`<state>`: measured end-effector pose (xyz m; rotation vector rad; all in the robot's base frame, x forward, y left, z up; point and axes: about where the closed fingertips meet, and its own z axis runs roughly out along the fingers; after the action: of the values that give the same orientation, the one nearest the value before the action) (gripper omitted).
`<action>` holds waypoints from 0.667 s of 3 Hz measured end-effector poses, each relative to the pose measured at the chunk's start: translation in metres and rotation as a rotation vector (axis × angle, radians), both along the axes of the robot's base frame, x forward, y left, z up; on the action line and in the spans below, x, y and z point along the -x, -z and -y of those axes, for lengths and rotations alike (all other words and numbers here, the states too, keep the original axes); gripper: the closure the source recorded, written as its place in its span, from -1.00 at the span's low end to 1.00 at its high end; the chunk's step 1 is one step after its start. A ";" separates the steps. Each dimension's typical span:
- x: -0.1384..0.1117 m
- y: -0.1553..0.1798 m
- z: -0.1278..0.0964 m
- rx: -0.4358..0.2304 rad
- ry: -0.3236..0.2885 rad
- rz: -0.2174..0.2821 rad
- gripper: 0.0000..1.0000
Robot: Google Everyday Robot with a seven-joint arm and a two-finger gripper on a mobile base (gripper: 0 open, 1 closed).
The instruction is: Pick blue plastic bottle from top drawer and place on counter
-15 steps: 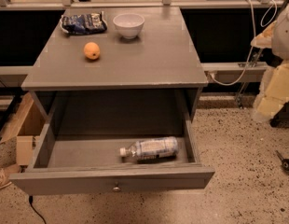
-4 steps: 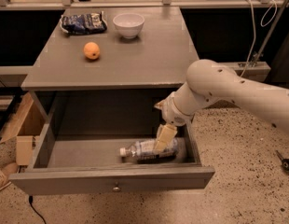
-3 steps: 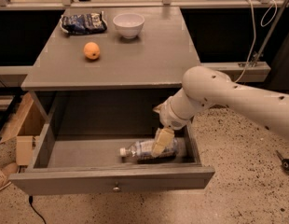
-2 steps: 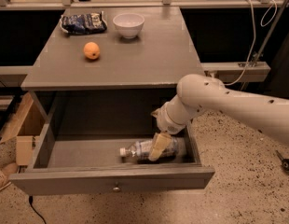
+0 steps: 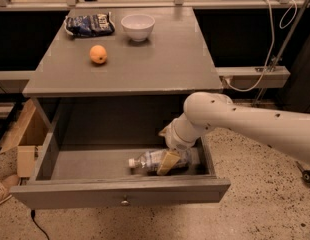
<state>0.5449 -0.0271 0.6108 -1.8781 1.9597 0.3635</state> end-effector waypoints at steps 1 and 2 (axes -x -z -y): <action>-0.001 0.002 0.006 -0.003 0.003 0.015 -0.21; 0.003 -0.021 0.015 -0.042 -0.002 0.055 0.26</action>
Offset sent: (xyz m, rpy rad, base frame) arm -0.0076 -0.0347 0.0551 0.0950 -0.1148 0.0026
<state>0.5418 -0.0423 0.6323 -1.8448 1.8999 0.3465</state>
